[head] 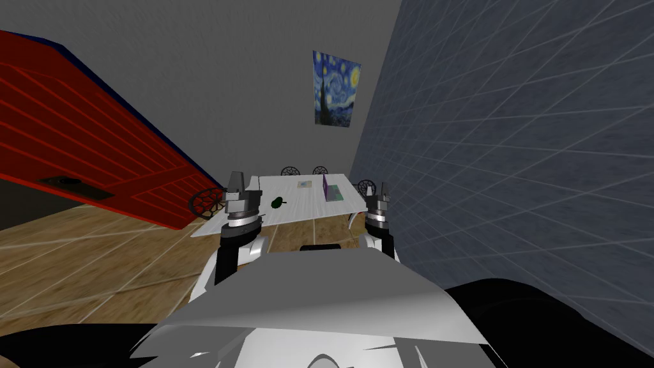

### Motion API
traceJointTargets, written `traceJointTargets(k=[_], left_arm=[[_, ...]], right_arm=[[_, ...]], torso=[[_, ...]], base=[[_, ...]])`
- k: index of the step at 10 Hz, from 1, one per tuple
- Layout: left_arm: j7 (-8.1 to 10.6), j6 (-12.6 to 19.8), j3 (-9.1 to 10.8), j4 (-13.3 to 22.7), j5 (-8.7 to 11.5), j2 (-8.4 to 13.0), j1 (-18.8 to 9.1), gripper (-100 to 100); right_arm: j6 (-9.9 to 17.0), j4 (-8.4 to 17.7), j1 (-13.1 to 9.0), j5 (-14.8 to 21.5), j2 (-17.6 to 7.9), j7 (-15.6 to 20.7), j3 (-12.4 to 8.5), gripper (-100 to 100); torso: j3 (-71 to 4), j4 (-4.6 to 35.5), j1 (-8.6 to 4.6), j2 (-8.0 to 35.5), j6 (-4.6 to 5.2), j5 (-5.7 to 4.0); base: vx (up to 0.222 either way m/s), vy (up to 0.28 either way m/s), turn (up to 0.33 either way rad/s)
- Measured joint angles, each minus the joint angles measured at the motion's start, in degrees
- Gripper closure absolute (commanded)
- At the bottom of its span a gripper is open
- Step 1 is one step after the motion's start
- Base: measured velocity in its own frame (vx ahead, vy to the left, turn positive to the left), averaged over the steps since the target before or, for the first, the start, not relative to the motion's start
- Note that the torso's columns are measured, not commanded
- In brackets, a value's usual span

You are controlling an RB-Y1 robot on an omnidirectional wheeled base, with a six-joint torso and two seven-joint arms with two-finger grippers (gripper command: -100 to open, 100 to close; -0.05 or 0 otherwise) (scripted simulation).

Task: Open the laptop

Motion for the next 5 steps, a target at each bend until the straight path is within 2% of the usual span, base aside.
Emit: traceJointTargets(k=[2,5], left_arm=[[0.0,0.0,0.0,0.0,0.0,0.0,0.0,0],[0.0,0.0,0.0,0.0,0.0,0.0,0.0,0]], right_arm=[[0.0,0.0,0.0,0.0,0.0,0.0,0.0,0],[0.0,0.0,0.0,0.0,0.0,0.0,0.0,0]], torso=[[-12.0,6.0,0.0,6.0,0.0,0.0],[-36.9,18.5,0.0,18.5,0.0,0.0]], base=[[0.0,0.0,0.0],[0.0,0.0,0.0]])
